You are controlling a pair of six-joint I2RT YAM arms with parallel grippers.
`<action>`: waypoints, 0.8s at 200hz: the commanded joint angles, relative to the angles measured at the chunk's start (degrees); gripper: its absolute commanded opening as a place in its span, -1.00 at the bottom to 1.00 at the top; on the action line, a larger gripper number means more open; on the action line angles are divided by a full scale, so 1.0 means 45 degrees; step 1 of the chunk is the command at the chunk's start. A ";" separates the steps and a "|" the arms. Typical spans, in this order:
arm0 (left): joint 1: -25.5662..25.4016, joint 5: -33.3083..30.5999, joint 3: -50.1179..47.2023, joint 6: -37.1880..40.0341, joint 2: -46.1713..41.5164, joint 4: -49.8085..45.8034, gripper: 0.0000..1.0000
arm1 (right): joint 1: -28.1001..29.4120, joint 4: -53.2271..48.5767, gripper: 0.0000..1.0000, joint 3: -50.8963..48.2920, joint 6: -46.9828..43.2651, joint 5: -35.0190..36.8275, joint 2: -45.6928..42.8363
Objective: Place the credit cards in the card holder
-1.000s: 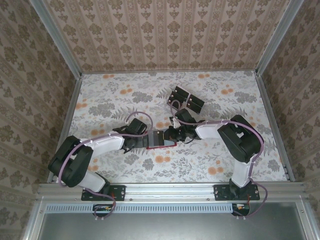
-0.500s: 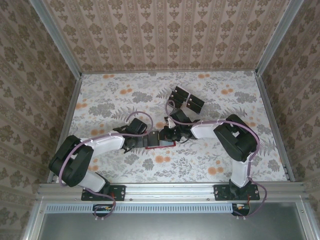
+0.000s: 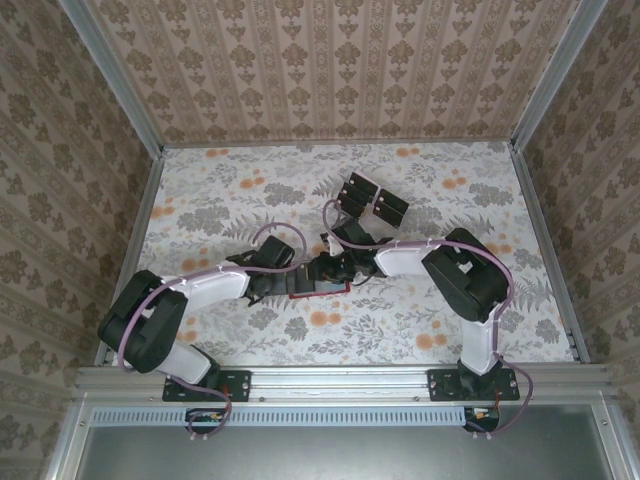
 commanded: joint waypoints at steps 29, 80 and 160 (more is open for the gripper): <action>0.0620 0.0796 -0.0038 0.0480 -0.0730 0.0164 1.00 | -0.0015 -0.1954 -0.04 0.0320 -0.0682 0.0898 -0.1806; 0.1182 0.0874 -0.0132 0.0574 -0.1794 -0.0272 0.99 | 0.0094 -0.2992 -0.35 0.0560 -0.0816 0.2046 -0.1869; 0.1593 0.0984 -0.0364 0.0678 -0.2349 -0.0485 1.00 | 0.0433 -0.3247 -0.79 0.1349 -0.0782 0.2974 -0.0535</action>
